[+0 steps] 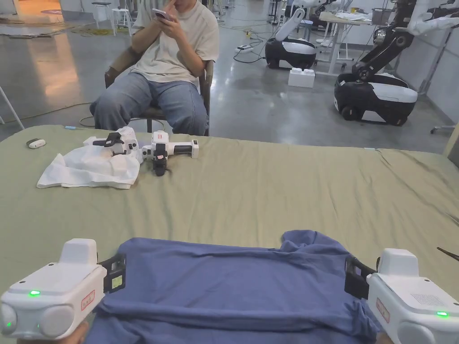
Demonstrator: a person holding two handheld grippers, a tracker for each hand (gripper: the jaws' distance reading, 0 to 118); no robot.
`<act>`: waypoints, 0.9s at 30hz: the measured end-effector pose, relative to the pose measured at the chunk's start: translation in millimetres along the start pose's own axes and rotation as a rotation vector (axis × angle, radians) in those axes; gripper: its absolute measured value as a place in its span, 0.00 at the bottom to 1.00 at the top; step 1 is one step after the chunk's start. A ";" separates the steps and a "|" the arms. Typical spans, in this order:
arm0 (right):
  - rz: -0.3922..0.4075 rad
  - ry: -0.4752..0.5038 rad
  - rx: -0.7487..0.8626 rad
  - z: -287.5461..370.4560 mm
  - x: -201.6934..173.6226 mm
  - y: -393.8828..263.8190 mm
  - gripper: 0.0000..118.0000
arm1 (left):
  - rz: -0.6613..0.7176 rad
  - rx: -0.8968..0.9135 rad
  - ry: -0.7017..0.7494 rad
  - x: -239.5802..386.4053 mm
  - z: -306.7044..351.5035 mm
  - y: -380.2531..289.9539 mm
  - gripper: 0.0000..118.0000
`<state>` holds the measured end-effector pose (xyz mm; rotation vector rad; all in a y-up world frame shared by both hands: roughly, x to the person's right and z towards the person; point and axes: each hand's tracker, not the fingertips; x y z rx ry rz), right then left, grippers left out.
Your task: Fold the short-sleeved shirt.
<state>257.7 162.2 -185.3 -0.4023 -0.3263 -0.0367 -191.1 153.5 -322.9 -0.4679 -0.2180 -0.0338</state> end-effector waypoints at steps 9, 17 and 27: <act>-0.013 -0.031 0.227 68.9 -35.3 -8.6 0.01 | -0.059 0.266 0.096 10.0 75.6 -23.7 0.00; 0.010 -0.043 0.234 88.7 -39.0 -15.1 0.00 | -0.029 0.068 0.048 -17.3 69.5 -45.3 0.00; -0.003 -0.047 0.151 83.0 -26.3 -32.8 0.00 | 0.060 -0.460 -0.010 -60.4 -22.4 -68.2 0.16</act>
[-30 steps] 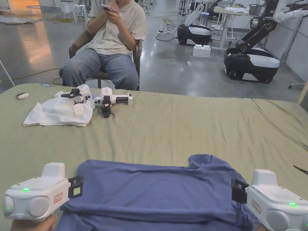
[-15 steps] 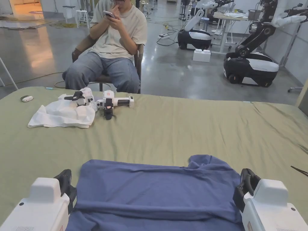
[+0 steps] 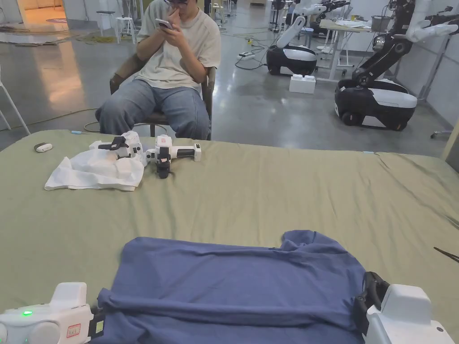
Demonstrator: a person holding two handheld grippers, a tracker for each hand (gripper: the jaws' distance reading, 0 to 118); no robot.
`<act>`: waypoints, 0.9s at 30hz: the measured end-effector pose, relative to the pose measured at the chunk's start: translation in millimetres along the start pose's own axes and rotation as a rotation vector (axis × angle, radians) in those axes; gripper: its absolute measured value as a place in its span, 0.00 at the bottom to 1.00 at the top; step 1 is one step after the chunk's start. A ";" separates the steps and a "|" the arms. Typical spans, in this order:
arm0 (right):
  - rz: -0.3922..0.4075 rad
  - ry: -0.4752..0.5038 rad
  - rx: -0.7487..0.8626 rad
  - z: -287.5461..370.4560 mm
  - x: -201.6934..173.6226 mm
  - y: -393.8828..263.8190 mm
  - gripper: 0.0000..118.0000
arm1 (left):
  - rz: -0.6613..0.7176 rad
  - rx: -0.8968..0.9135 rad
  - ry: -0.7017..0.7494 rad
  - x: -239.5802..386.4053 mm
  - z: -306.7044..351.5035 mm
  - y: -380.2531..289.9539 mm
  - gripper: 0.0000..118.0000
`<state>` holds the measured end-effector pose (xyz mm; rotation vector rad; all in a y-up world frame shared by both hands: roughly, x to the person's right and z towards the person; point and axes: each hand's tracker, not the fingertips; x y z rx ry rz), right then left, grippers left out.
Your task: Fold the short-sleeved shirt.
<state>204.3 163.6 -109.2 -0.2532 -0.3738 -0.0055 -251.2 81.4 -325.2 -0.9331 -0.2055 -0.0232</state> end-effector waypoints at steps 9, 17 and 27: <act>0.006 -0.021 -0.065 -2.7 11.6 -15.6 0.00 | 0.017 -0.255 0.057 11.7 -55.1 -7.4 0.56; -0.027 -0.042 -0.153 -10.9 36.7 -26.5 0.00 | -0.070 -0.167 0.036 24.8 -57.7 -11.2 0.01; -0.028 -0.010 -0.488 -70.9 103.0 -52.9 0.44 | -0.007 -0.062 -0.013 13.5 10.6 -21.7 0.00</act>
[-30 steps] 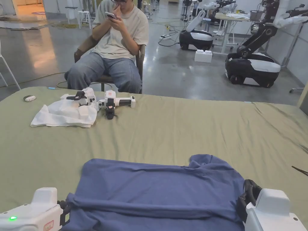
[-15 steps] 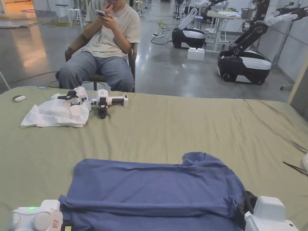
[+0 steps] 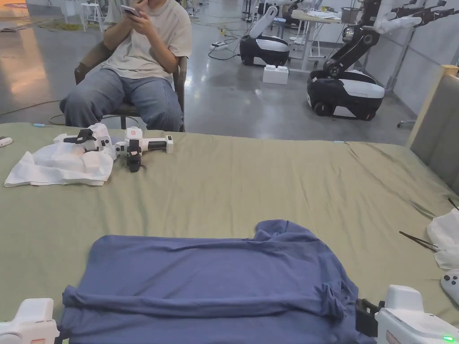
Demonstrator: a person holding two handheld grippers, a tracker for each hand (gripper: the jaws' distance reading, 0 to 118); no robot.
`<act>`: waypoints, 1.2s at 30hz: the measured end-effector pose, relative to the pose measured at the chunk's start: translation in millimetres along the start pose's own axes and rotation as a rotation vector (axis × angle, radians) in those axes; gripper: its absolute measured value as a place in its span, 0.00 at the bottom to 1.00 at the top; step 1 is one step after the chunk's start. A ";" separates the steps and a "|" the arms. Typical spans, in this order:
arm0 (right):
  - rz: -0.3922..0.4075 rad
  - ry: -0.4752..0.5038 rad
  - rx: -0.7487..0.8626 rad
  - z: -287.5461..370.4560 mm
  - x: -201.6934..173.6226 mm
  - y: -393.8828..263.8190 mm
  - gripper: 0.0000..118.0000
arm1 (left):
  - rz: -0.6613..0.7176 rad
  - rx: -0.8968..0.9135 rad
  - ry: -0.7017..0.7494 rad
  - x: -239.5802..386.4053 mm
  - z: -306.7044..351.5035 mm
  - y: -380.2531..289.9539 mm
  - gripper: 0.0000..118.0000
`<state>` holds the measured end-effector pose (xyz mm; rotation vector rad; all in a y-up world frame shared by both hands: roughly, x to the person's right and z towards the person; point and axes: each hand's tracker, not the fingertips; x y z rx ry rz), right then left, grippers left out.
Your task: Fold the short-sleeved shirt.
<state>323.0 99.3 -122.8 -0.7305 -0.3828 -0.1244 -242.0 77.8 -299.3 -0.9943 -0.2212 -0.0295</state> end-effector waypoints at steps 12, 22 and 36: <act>0.058 0.081 -0.286 -81.2 1.6 -28.6 0.15 | 0.003 0.023 -0.005 -2.1 -4.7 -1.6 0.00; 0.049 0.058 -0.226 -41.1 -10.0 -3.3 0.02 | -0.005 0.106 -0.009 -2.5 17.9 7.5 0.00; 0.125 0.073 -0.227 53.7 -10.8 -3.8 0.02 | 0.011 0.156 -0.015 -28.8 81.7 -9.1 0.00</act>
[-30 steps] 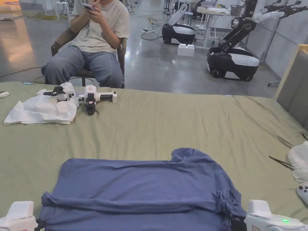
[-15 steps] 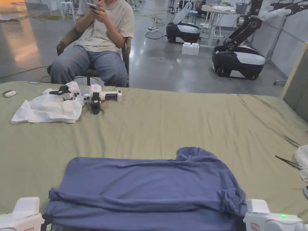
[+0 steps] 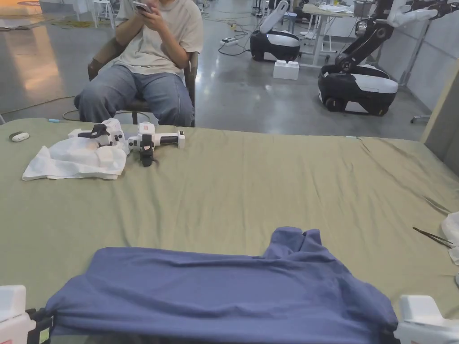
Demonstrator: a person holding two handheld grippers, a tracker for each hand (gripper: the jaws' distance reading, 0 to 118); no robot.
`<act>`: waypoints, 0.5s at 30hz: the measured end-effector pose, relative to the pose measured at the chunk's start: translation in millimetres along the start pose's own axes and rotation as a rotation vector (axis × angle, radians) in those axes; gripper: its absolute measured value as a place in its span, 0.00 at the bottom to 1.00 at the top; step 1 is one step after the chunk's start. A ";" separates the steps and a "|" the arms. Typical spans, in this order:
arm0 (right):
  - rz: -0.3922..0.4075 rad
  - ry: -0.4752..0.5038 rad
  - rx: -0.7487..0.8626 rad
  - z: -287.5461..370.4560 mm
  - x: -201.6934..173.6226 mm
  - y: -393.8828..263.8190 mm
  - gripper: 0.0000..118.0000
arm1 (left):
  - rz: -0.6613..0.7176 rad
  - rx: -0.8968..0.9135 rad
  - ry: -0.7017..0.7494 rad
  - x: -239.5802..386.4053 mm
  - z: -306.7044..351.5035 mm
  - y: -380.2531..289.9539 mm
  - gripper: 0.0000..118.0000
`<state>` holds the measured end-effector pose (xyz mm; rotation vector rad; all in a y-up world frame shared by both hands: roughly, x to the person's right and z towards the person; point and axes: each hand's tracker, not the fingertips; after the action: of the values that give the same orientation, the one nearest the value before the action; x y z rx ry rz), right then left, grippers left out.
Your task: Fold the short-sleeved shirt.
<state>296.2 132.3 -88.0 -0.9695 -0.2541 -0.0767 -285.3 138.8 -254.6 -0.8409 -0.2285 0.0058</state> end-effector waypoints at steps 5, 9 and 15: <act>0.042 -0.006 -0.087 -1.6 -16.4 -54.6 0.02 | -0.003 -0.104 0.016 -8.8 -2.3 -48.4 0.00; 0.036 -0.030 -0.145 -16.0 -22.6 -90.1 0.02 | -0.002 -0.176 0.029 -13.5 -14.0 -84.2 0.00; 0.013 -0.036 -0.150 -37.7 -27.2 -105.5 0.03 | 0.007 -0.214 0.041 -17.2 -34.5 -104.4 0.00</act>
<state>257.9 40.3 -30.1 -1.1221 -0.2784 -0.0675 -304.0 42.0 -203.1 -1.0538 -0.1897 -0.0300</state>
